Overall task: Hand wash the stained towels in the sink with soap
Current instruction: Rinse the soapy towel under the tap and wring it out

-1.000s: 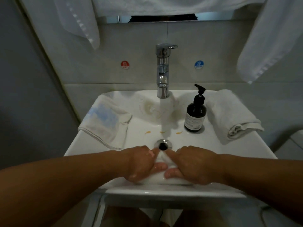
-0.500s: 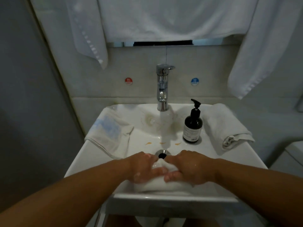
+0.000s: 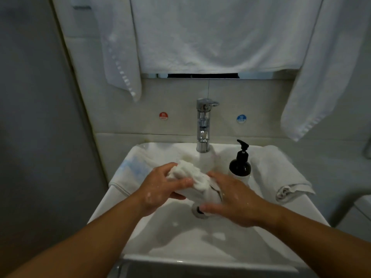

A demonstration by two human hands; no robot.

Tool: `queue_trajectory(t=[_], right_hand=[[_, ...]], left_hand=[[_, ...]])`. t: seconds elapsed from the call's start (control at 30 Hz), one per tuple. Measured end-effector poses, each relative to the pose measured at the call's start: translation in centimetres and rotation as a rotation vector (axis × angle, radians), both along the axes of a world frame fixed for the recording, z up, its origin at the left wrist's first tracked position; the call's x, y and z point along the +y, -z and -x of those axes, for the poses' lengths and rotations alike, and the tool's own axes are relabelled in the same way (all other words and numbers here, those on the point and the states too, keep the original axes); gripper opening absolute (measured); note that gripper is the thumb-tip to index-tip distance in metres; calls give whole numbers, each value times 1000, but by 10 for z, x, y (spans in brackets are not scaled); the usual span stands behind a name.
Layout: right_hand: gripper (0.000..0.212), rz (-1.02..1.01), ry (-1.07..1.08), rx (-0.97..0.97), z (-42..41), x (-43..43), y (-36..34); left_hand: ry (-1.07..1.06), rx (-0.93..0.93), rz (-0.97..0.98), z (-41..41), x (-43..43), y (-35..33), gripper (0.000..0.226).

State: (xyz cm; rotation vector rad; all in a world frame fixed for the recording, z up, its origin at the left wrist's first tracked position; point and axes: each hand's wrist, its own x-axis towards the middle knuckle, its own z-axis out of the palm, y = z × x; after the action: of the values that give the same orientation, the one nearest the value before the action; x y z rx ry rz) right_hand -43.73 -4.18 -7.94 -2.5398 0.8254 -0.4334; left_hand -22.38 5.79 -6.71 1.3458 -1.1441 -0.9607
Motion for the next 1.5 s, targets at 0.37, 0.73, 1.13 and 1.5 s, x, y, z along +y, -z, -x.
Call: queue_trajectory(t=[0.37,0.73,1.13,1.5], right_hand=[[70,-98,-11,-275,-27,9,-20],[67,-354,-12,-306,-21,11,-10],[20,-624,129,-570,-18,2,-24],[22,-803,120,-650,-19,4,-24]], left_hand=[[9,-124,149,2,-3,6,64],[168,-223,66,9,0,10,76],[48,60,113,-7,-8,9,41],[-419,-351,-80,-1,-16,16,34]])
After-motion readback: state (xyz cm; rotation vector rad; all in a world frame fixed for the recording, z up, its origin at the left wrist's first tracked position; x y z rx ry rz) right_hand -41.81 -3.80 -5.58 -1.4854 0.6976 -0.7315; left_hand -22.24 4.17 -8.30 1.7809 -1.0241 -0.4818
